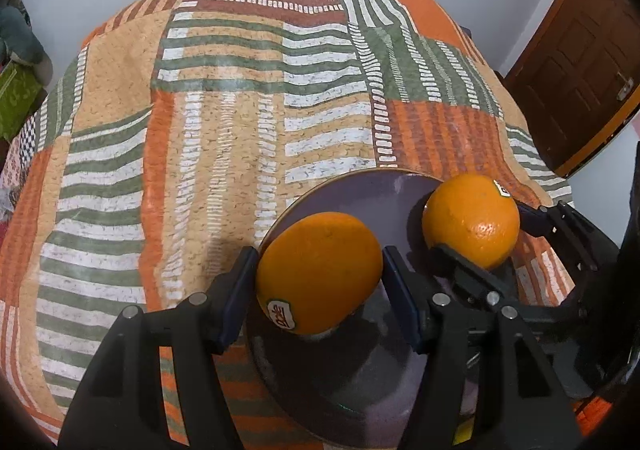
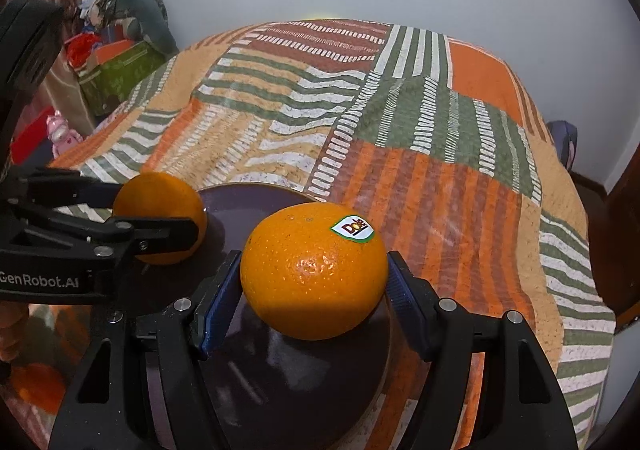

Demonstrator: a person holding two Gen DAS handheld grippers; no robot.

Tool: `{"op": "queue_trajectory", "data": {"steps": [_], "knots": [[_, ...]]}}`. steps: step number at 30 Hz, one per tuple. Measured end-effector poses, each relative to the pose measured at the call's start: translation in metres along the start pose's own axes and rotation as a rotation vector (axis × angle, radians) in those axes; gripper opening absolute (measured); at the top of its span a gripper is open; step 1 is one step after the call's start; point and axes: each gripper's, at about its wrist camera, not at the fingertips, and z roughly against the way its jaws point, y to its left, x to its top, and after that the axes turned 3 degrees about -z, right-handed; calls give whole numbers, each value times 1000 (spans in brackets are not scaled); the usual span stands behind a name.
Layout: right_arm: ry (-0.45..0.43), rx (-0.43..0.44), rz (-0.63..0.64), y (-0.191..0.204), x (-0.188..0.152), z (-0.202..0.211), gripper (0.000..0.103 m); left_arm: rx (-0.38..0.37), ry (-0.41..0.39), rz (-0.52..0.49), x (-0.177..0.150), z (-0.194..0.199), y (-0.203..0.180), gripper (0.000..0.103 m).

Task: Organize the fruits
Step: 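Lower both oranges onto the purple plate and open both tools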

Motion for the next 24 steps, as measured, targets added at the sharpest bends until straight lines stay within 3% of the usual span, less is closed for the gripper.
{"op": "queue_trajectory", "data": {"steps": [5,10,24], "knots": [[11,-22,33,3,-1,-7,67,34,4,-32,2,-6,-9,62],[21,-21,38,3,0,-8,67,16,-4,-40,4,-3,-15,68],[41,26,3,-1,-3,11,68,58,-55,-83,-8,32,-21,68]]}}
